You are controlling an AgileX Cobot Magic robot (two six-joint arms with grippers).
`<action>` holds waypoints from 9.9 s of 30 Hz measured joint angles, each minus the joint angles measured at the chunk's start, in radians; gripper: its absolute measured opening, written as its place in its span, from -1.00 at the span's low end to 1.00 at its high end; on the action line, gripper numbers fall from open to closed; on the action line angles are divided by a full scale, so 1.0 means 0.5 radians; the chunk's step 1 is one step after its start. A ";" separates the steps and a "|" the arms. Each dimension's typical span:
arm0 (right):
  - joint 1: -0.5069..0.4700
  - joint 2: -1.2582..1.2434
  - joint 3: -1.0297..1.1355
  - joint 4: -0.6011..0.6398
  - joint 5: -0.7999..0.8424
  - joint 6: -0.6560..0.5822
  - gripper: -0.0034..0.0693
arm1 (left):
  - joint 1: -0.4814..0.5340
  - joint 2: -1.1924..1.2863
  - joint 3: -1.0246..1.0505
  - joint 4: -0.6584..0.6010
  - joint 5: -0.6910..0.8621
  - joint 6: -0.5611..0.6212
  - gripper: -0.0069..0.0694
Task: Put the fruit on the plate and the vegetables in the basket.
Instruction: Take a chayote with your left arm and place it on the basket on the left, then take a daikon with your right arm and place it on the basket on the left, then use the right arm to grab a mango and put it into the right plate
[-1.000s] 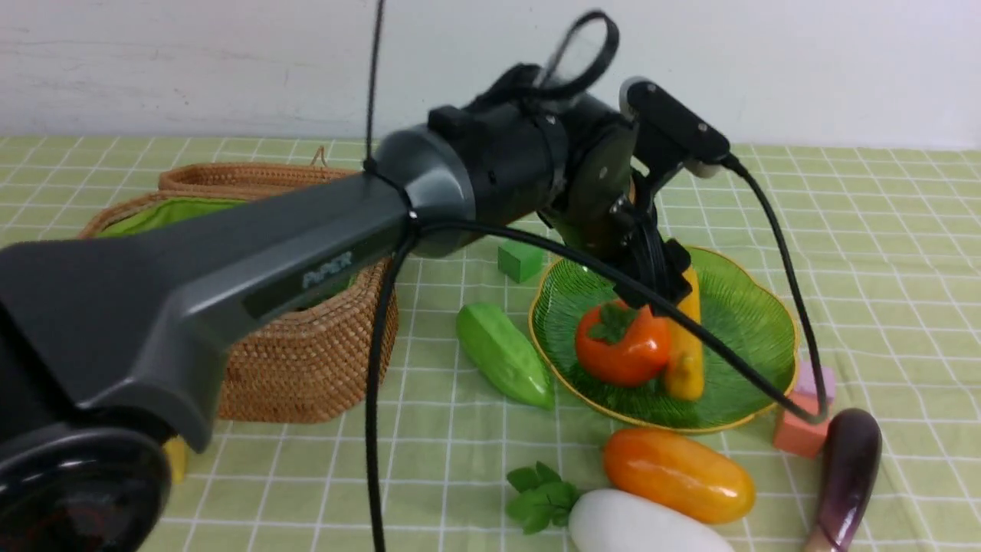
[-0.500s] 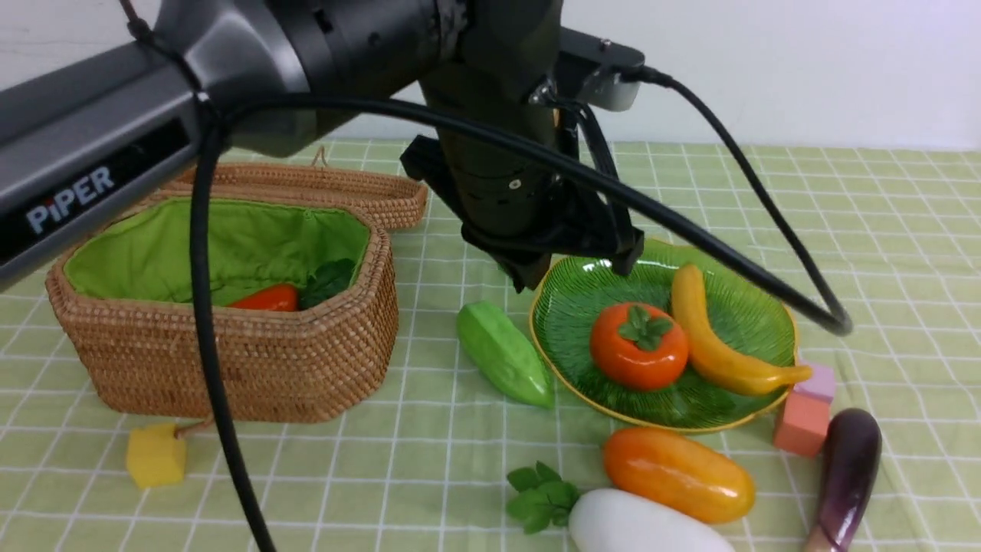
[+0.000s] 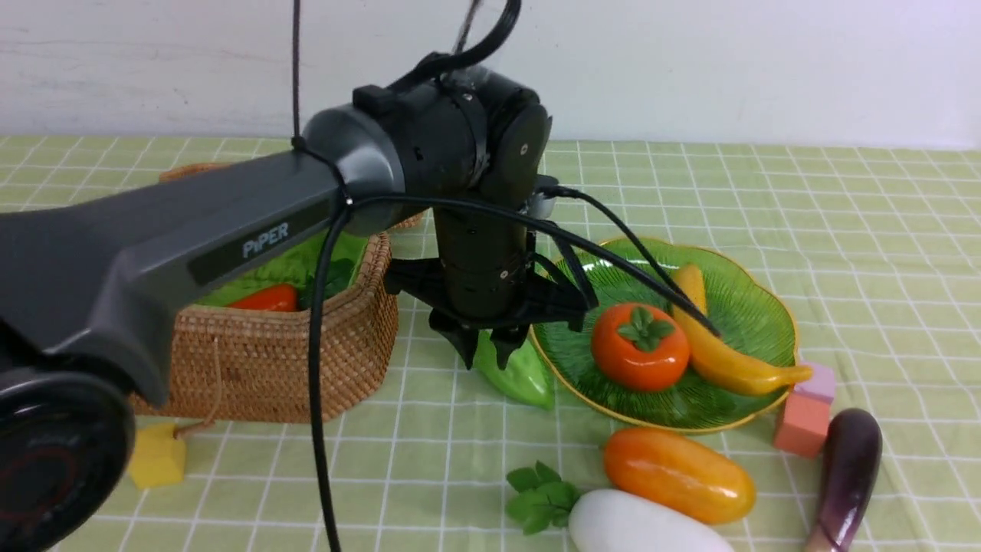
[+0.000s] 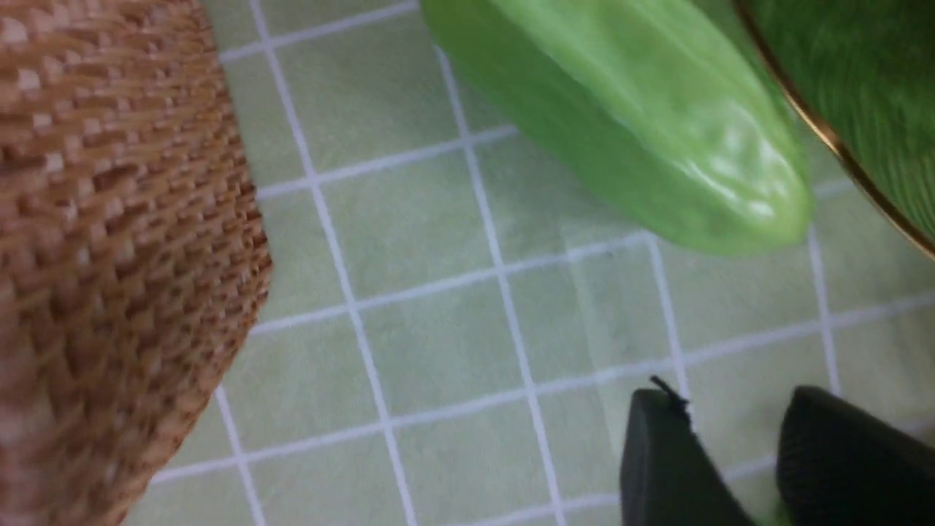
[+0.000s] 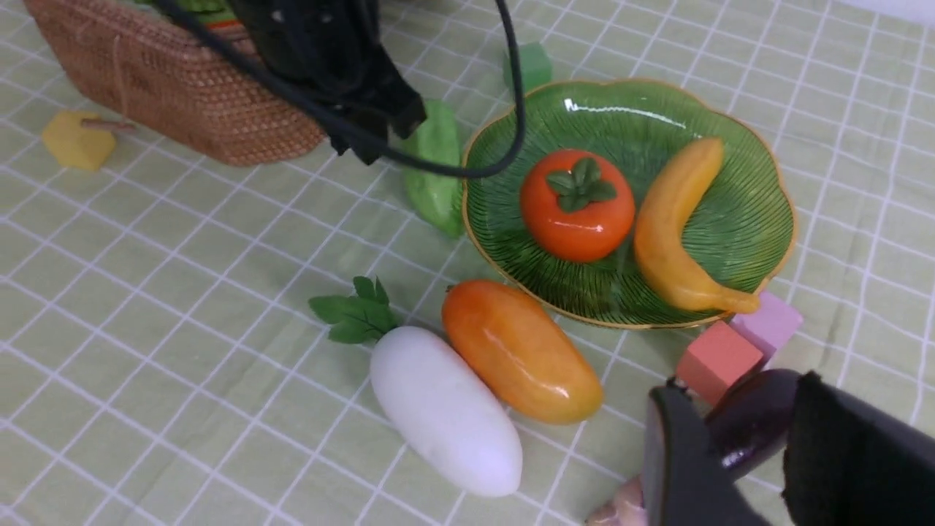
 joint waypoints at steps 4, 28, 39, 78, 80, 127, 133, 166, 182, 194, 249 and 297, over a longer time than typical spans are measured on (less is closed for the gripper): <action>0.000 0.000 0.000 0.029 0.014 -0.034 -0.27 | 0.075 0.108 -0.039 -0.025 -0.181 -0.128 0.35; 0.000 0.000 0.000 0.014 0.097 -0.081 -0.27 | 0.076 0.305 -0.087 0.195 -0.491 -0.297 0.47; 0.000 0.000 0.000 0.014 0.097 -0.086 -0.27 | 0.076 0.266 -0.098 0.187 -0.257 -0.335 0.43; 0.000 0.000 0.000 0.018 0.079 -0.137 -0.27 | -0.010 0.079 -0.563 0.117 0.171 0.122 0.38; 0.000 0.000 0.000 0.018 0.074 -0.137 -0.27 | -0.068 -0.018 -0.595 0.117 0.182 0.263 0.38; 0.000 0.010 -0.005 0.267 -0.347 -0.191 -0.31 | 0.731 -0.960 0.568 0.359 -0.347 1.598 0.88; 0.000 0.215 -0.123 0.268 -0.149 -0.197 -0.42 | 0.584 -1.341 0.568 0.255 -0.172 1.150 0.14; 0.456 2.028 -0.223 0.119 -0.045 -0.766 0.57 | 0.455 -3.334 2.546 -1.005 -1.045 1.561 -0.85; 0.456 2.375 -0.236 0.074 -0.316 -0.811 0.70 | 0.455 -3.334 2.548 -1.012 -1.043 1.566 -0.85; 0.467 2.490 -0.255 0.138 -0.313 -0.863 0.56 | 0.455 -3.334 2.552 -1.013 -1.072 1.566 -0.85; 0.703 2.622 -2.734 0.155 0.573 -0.528 -0.74 | 0.455 -3.334 2.336 -0.039 -1.154 0.706 -0.85; 0.232 2.424 -0.217 0.146 -0.482 -0.732 0.49 | 0.455 -3.334 2.343 -1.261 -0.782 1.901 -0.84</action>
